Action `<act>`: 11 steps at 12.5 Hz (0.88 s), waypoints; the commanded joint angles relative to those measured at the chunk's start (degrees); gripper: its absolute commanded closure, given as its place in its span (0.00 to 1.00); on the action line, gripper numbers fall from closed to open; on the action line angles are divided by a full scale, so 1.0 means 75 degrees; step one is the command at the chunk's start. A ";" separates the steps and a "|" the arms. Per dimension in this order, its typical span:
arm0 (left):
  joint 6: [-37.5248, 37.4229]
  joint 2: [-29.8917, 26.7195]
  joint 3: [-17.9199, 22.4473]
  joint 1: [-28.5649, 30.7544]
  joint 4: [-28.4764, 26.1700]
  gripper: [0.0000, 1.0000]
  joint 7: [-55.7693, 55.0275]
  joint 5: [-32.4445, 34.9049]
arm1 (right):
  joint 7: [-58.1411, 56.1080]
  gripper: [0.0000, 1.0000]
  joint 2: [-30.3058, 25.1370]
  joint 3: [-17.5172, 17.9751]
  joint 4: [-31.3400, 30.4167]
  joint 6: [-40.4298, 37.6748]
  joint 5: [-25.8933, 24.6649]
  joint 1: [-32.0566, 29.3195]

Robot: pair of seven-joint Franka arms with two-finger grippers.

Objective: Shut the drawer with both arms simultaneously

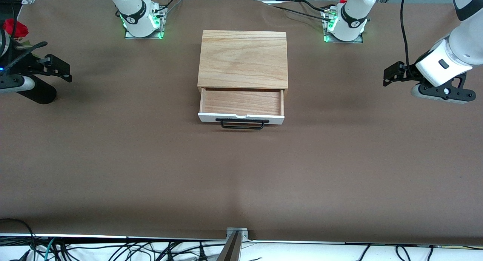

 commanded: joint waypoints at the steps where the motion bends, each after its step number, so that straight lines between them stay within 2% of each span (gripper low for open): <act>1: -0.0113 0.0042 -0.0027 0.0009 0.0193 0.00 0.0112 0.0192 | 0.0055 0.00 -0.0219 0.0103 -0.0353 0.0177 -0.0059 -0.0088; 11: -0.0113 0.0042 -0.0050 -0.0038 0.0193 0.00 0.0030 0.0192 | 0.0055 0.00 -0.0174 0.0114 -0.0203 0.0248 -0.0036 -0.0053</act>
